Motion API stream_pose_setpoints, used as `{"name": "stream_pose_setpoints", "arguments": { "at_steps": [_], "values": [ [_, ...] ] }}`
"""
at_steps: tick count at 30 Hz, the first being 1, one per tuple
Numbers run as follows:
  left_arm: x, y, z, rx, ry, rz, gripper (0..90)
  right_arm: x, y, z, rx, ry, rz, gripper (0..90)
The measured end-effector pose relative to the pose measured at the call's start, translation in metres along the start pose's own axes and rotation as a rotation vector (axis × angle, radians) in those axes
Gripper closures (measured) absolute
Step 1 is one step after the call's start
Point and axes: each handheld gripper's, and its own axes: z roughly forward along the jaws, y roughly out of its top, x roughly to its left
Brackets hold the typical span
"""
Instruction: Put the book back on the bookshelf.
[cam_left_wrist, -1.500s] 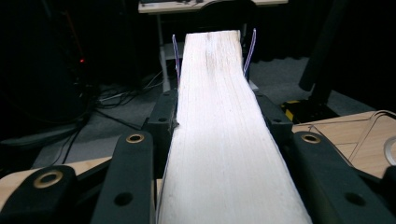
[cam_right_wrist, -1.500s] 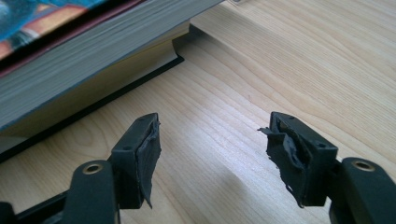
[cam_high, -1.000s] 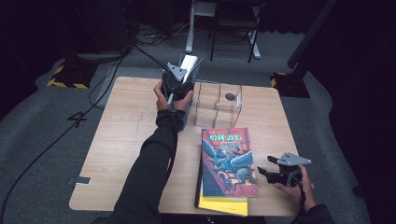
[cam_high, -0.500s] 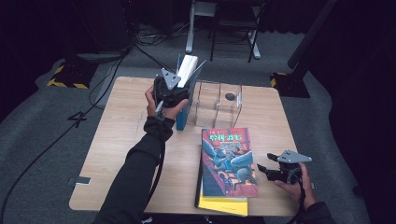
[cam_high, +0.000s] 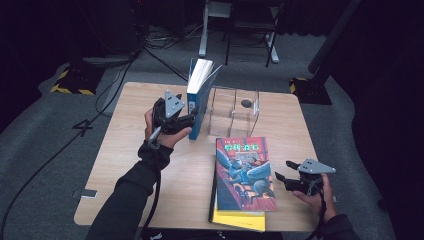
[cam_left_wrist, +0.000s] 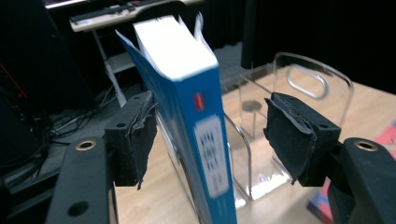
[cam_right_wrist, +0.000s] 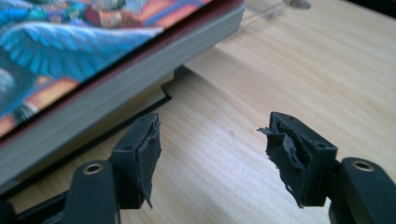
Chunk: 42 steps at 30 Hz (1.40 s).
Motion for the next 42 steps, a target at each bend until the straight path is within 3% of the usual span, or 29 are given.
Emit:
{"name": "stream_pose_setpoints", "arguments": {
  "at_steps": [9,15,18,21,24,29,37,42],
  "values": [
    [-0.013,-0.034,-0.012,0.06,-0.09,0.042,31.8,0.001,0.003,-0.002,0.001,0.022,0.015,35.7],
    [-0.024,-0.063,-0.022,0.105,-0.187,0.067,31.2,0.009,0.01,-0.006,0.004,0.052,-0.008,36.0],
    [-0.03,-0.082,-0.027,0.139,-0.241,0.079,28.7,0.011,0.013,-0.008,0.003,0.057,-0.013,35.9],
    [-0.035,-0.099,-0.031,0.18,-0.269,0.106,26.9,0.012,0.015,-0.011,-0.004,0.061,-0.006,35.5],
    [-0.04,-0.116,-0.032,0.242,-0.322,0.129,24.8,0.013,0.019,-0.014,-0.026,0.071,0.022,33.2],
    [-0.051,-0.137,-0.033,0.326,-0.388,0.158,24.1,0.018,0.025,-0.019,-0.037,0.083,0.018,32.0],
    [-0.062,-0.155,-0.036,0.39,-0.471,0.153,22.7,0.029,0.033,-0.019,-0.03,0.135,0.0,28.3],
    [-0.065,-0.159,-0.035,0.412,-0.491,0.17,21.9,0.035,0.037,-0.016,0.004,0.203,0.013,23.7]
  ]
}}
